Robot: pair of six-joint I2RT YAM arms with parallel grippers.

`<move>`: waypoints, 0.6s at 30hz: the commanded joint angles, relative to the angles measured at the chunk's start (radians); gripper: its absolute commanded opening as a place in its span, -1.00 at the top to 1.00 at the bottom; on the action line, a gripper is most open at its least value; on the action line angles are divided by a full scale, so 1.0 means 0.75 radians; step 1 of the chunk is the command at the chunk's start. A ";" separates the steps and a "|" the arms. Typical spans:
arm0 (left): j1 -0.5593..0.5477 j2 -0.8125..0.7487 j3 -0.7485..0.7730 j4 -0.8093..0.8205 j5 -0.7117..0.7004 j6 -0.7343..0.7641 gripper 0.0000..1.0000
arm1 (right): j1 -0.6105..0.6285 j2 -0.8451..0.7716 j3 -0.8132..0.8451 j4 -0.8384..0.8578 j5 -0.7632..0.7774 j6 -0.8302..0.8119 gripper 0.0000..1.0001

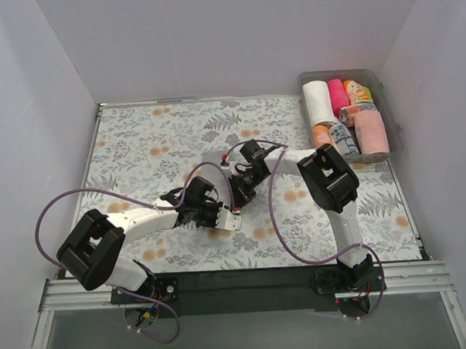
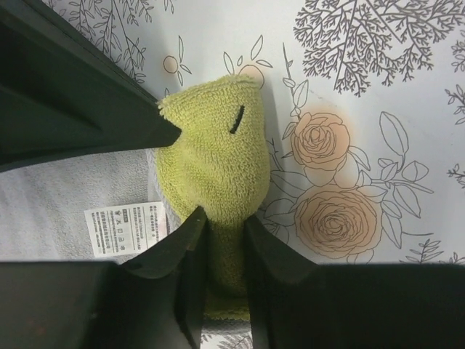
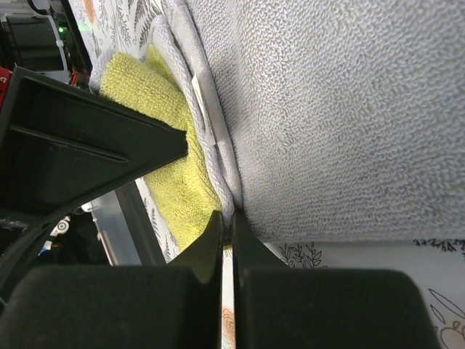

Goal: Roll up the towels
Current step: Roll the towel

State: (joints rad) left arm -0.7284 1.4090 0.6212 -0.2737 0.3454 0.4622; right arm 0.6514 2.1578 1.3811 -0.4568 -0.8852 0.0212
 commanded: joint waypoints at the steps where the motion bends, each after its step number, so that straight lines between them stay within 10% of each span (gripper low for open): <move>1: 0.000 0.093 0.035 -0.285 0.103 -0.054 0.64 | -0.013 -0.001 -0.003 -0.031 0.158 -0.071 0.97; 18: 0.245 0.590 0.474 -0.856 0.572 -0.074 0.90 | -0.230 -0.757 -0.178 -0.017 0.527 -0.313 -0.25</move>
State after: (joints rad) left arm -0.5545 1.7493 0.9874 -0.7193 0.7650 0.4232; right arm 0.4591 1.7325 1.2831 -0.5140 -0.5816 -0.1562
